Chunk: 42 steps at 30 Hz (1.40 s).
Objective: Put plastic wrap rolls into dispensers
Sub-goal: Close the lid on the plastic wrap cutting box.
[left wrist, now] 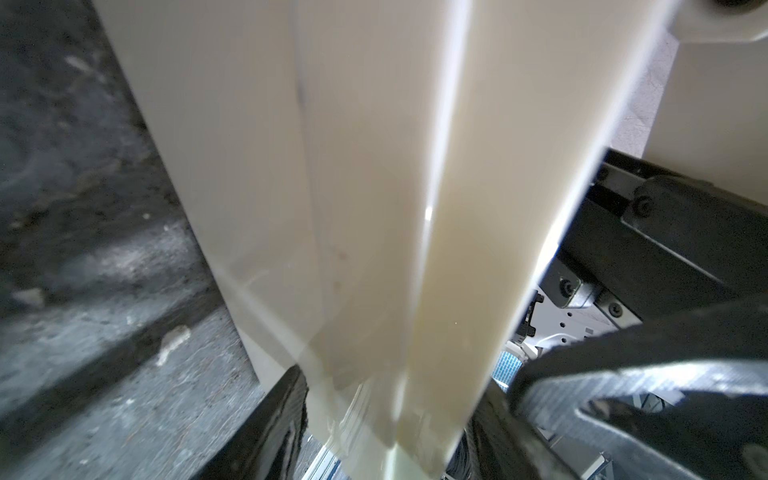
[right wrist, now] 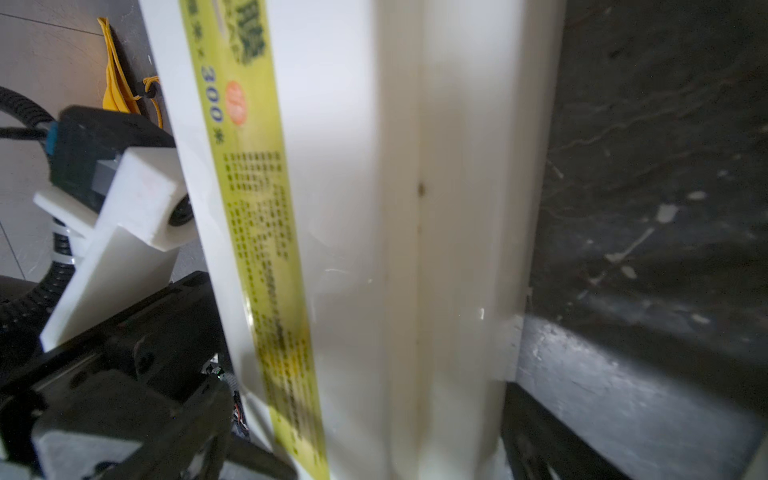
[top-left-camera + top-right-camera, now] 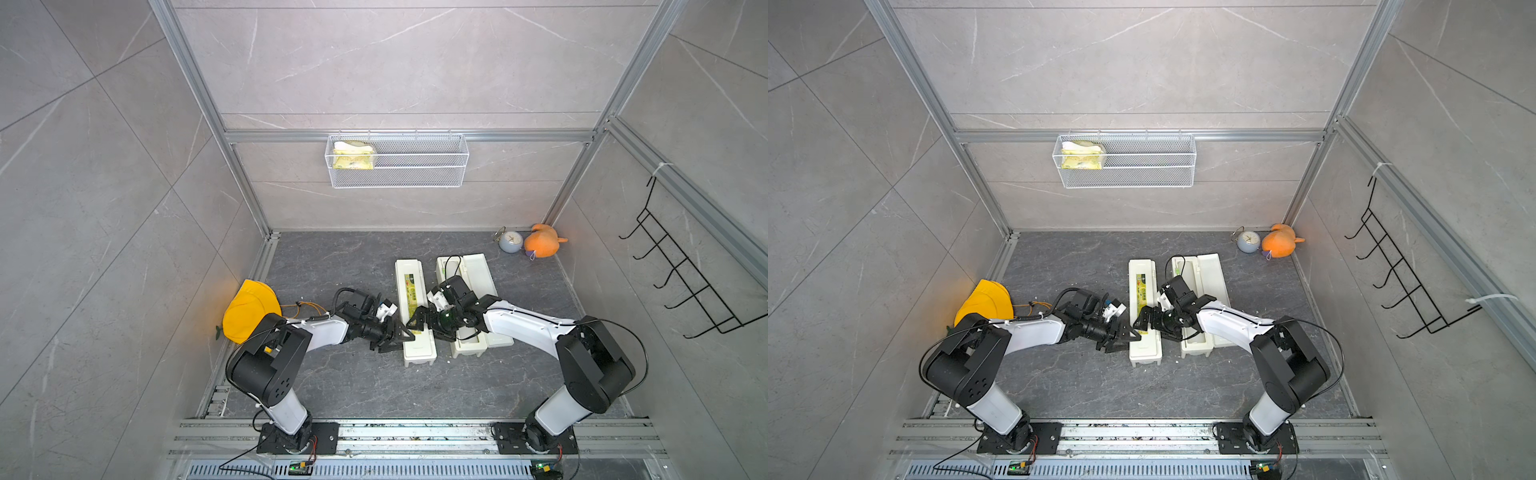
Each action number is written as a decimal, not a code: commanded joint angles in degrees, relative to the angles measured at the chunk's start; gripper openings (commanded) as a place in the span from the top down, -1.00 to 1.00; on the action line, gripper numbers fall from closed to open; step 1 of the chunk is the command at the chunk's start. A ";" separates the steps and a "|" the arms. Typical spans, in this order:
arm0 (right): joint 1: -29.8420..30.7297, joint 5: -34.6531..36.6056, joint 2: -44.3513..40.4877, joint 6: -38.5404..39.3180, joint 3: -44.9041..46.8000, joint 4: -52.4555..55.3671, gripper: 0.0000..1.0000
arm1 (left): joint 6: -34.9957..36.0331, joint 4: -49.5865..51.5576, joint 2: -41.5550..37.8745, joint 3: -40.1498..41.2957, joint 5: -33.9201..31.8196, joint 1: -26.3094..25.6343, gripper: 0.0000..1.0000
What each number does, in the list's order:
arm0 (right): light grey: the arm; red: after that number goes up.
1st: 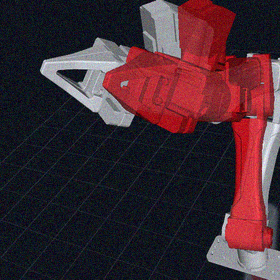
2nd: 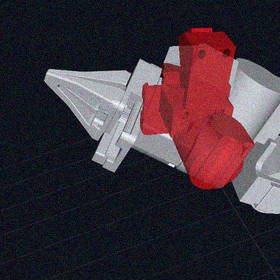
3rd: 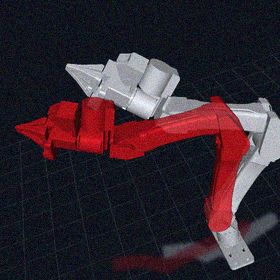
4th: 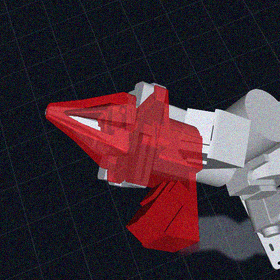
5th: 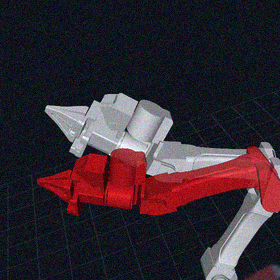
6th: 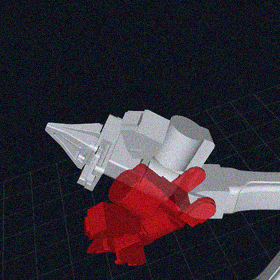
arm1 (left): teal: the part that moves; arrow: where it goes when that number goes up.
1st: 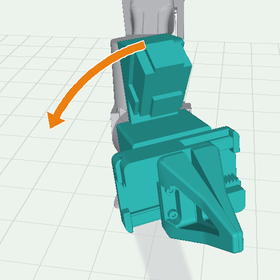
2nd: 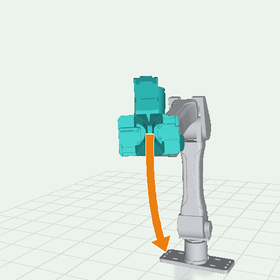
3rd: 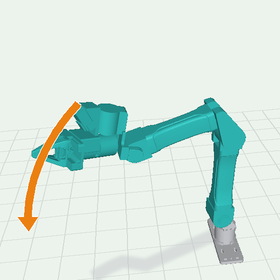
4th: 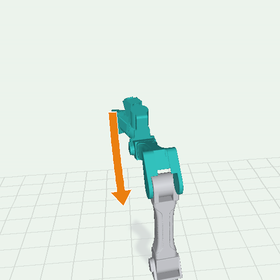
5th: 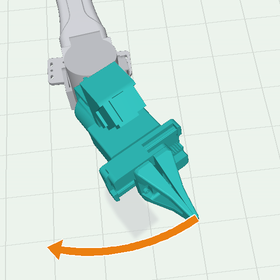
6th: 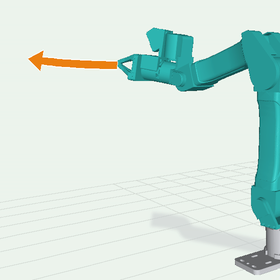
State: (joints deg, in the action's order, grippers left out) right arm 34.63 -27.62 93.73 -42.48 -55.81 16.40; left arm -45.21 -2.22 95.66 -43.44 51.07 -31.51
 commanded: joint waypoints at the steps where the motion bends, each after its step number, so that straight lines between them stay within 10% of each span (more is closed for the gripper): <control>1: 0.40 0.18 0.17 -0.77 -0.95 1.15 -0.95 | 1.09 7.90 4.59 -2.07 -9.55 -0.76 -0.21; 28: -10.64 -6.58 31.99 9.06 -44.16 11.75 -0.92 | 10.88 22.56 27.73 -45.74 -15.16 11.67 -0.52; 42: -8.99 -9.30 34.89 5.57 -44.00 9.35 -0.76 | 4.05 15.09 32.84 -45.57 -11.12 9.46 -0.28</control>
State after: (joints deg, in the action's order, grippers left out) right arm 22.79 -33.91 125.91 -36.25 -100.55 25.21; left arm -38.17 14.17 124.88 -91.07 43.20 -19.51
